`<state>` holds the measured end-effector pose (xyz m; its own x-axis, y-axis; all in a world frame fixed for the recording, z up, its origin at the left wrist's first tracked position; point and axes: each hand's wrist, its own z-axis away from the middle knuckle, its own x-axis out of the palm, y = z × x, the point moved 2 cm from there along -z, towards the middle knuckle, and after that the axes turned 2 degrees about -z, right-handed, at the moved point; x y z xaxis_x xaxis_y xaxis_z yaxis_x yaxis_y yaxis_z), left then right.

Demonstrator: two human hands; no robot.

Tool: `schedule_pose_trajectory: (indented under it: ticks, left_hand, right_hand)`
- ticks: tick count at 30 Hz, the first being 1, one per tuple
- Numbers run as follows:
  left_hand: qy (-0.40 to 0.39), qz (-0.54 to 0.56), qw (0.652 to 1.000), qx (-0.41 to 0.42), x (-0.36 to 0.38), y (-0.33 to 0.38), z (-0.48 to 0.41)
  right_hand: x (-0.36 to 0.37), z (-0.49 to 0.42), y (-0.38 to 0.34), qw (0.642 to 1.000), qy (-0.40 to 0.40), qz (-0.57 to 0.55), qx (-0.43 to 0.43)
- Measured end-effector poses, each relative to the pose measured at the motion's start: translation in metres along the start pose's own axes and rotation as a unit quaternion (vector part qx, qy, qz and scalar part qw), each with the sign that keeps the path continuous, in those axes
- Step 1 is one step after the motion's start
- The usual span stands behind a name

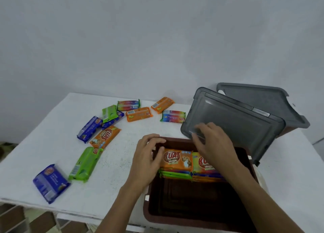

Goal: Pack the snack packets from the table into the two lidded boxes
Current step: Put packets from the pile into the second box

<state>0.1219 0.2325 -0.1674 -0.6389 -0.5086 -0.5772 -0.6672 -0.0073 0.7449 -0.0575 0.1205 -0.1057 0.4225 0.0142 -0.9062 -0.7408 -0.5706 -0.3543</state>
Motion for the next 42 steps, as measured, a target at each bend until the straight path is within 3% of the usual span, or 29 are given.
schedule_pose_trajectory:
  ticks: [4,7,12,19,27,31,35,38,42]
  left_hand:
    - [0.019,0.005,1.0,0.009,-0.016,-0.023,-0.024]
    - [0.012,-0.012,1.0,-0.026,-0.029,-0.056,-0.059]
    - [-0.083,-0.159,0.983,-0.049,-0.03,-0.113,-0.132]
    - [-0.267,-0.352,0.897,-0.028,0.004,-0.147,-0.183]
    - [-0.258,-0.377,0.889,-0.025,0.007,-0.157,-0.188]
    - [-0.309,-0.352,0.878,-0.096,0.006,-0.159,-0.191]
    - [-0.305,-0.345,0.882,-0.104,0.001,-0.153,-0.173]
    - [-0.253,-0.236,0.926,-0.151,-0.01,-0.139,-0.152]
    - [-0.113,0.01,0.982,-0.153,-0.036,-0.099,-0.117]
  right_hand:
    - [0.018,-0.06,-0.022,0.995,-0.061,-0.042,-0.064]
    - [0.049,-0.109,-0.025,0.987,-0.143,-0.027,-0.062]
    - [0.112,-0.169,-0.016,0.964,-0.261,0.034,-0.027]
    - [0.161,-0.195,-0.001,0.948,-0.297,0.109,-0.028]
    - [0.156,-0.184,-0.008,0.948,-0.273,0.128,-0.098]
    - [0.116,-0.17,-0.016,0.975,-0.215,0.004,-0.057]
    - [0.057,-0.138,-0.009,0.968,-0.166,-0.183,0.039]
    - [0.016,-0.096,0.001,0.944,-0.111,-0.3,0.076]
    - [-0.021,-0.031,0.009,0.879,-0.086,-0.455,0.112]
